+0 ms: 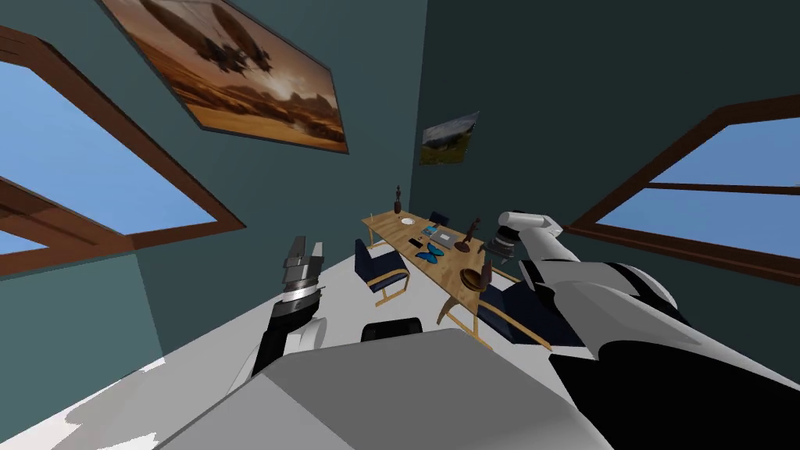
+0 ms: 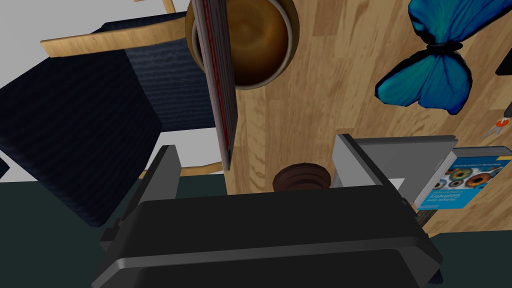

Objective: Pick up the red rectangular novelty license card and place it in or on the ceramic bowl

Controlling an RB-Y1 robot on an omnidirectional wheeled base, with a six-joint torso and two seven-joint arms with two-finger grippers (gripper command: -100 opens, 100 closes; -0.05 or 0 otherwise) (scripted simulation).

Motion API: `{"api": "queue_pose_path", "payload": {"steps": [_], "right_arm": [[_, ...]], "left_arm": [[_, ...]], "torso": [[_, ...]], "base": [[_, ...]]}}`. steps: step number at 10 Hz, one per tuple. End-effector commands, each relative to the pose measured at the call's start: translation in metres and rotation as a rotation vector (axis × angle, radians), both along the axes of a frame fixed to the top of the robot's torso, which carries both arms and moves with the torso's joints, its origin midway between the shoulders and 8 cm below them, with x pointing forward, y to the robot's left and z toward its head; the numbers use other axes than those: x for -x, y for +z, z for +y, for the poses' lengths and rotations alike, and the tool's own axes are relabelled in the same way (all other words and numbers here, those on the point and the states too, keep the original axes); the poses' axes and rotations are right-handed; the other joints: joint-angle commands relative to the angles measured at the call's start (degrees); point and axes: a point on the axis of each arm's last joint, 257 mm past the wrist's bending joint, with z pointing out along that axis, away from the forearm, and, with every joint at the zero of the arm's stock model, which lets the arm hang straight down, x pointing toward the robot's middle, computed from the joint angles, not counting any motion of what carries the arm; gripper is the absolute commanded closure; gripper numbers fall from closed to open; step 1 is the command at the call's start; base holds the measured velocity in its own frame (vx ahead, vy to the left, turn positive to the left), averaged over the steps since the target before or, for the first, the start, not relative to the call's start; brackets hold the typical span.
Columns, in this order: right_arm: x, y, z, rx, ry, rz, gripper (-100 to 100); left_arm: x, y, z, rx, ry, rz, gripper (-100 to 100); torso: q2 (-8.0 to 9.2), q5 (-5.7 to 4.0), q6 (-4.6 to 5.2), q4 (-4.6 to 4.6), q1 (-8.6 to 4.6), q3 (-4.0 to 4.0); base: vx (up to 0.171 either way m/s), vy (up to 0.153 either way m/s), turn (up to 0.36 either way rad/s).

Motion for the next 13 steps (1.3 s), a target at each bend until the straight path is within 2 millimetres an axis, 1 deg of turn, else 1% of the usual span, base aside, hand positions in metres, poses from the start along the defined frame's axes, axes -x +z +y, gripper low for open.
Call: {"api": "queue_pose_path", "payload": {"steps": [1, 2, 4, 5, 6, 7, 8, 13], "right_arm": [[0.012, 0.009, -0.015, 0.000, -0.055, 0.000, -100], [0.020, 0.014, -0.024, -0.001, -0.089, -0.001, -100], [0.036, 0.026, -0.040, -0.004, -0.155, -0.005, -100], [0.036, 0.026, -0.040, -0.004, -0.155, -0.005, -100], [0.044, 0.031, -0.047, -0.006, -0.188, -0.007, -100], [0.039, 0.028, -0.044, -0.005, -0.172, -0.005, -100], [0.039, 0.028, -0.044, -0.005, -0.174, -0.006, 0], [0.039, 0.028, -0.044, -0.005, -0.174, -0.006, 0]], "left_arm": [[0.000, 0.000, 0.000, 0.000, 0.000, 0.000, 0], [0.000, 0.000, 0.000, 0.000, 0.000, 0.000, 0], [0.000, 0.000, 0.000, 0.000, 0.000, 0.000, 0], [0.000, 0.000, 0.000, 0.000, 0.000, 0.000, 0], [0.000, 0.000, 0.000, 0.000, 0.000, 0.000, 0], [0.000, 0.000, 0.000, 0.000, 0.000, 0.000, 0], [0.000, 0.000, 0.000, 0.000, 0.000, 0.000, 0], [0.000, 0.000, 0.000, 0.000, 0.000, 0.000, 0]], "torso": [[0.00, 0.00, 0.00, 0.00, 0.00, 0.00], [0.10, 0.00, -0.01, 0.02, 0.03, 0.06], [0.05, 0.01, 0.03, 0.02, 0.08, 0.04], [0.04, 0.01, 0.03, 0.02, 0.09, 0.03], [-0.09, 0.01, 0.07, 0.00, 0.08, -0.03], [-0.16, 0.01, 0.01, -0.03, 0.09, -0.08], [-0.28, 0.00, 0.08, -0.05, 0.07, -0.15], [-0.47, -0.01, 0.06, -0.11, 0.06, -0.27]], "base": [[-0.159, -0.041, 0.339], [-0.154, -0.022, 0.453], [-0.126, -0.011, 0.278], [-0.083, -0.004, 0.101], [-0.070, 0.002, 0.212], [-0.034, -0.003, 0.053], [-0.006, 0.000, -0.011], [0.000, 0.000, 0.000]]}}
